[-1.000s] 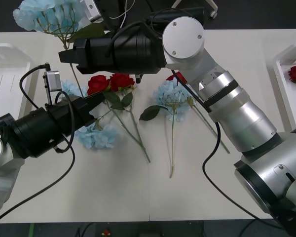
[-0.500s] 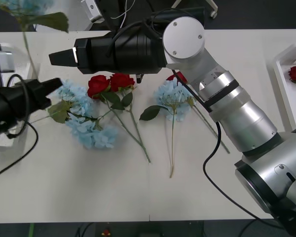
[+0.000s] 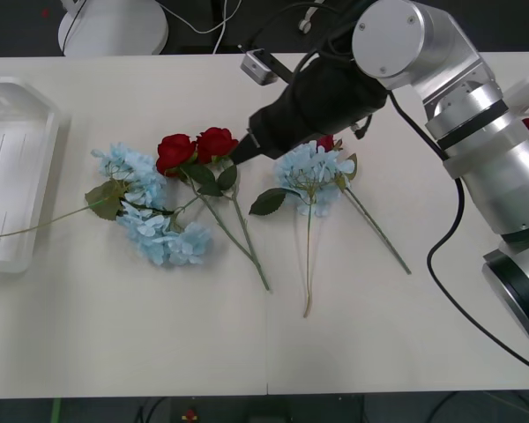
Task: Put the red flowers into the right box and the blue flowers into the left box
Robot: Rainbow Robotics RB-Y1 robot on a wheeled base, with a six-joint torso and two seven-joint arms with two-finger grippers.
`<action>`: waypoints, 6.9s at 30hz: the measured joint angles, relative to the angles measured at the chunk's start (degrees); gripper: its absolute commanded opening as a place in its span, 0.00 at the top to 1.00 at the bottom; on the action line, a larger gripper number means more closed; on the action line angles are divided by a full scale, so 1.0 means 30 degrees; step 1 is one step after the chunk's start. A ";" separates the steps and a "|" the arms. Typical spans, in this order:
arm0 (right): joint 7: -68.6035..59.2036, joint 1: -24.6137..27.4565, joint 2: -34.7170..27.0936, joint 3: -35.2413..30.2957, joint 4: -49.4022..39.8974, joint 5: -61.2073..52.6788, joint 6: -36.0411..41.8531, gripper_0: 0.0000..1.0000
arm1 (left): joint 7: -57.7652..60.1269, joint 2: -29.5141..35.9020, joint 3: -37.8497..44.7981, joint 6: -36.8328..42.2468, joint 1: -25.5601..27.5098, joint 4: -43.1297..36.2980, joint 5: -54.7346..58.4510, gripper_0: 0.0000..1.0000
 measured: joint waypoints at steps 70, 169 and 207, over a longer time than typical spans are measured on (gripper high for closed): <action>0.0459 0.2407 0.0370 0.1163 0.6746 1.1333 -0.2617 0.00 | -1.3582 -0.4466 -0.9158 0.5227 -0.4706 0.0785 -1.0723 0.22; 0.3447 0.4882 -0.7701 -0.7623 0.9486 1.5689 -0.9298 0.00 | -0.4286 0.1922 -0.0779 1.0188 -0.6770 0.1179 -0.4083 0.00; -1.0622 0.5452 -0.8120 -0.1441 -0.7573 0.0178 0.0077 0.00 | 0.3562 -0.5359 -1.5311 0.3464 -0.7326 0.1439 -1.1192 0.00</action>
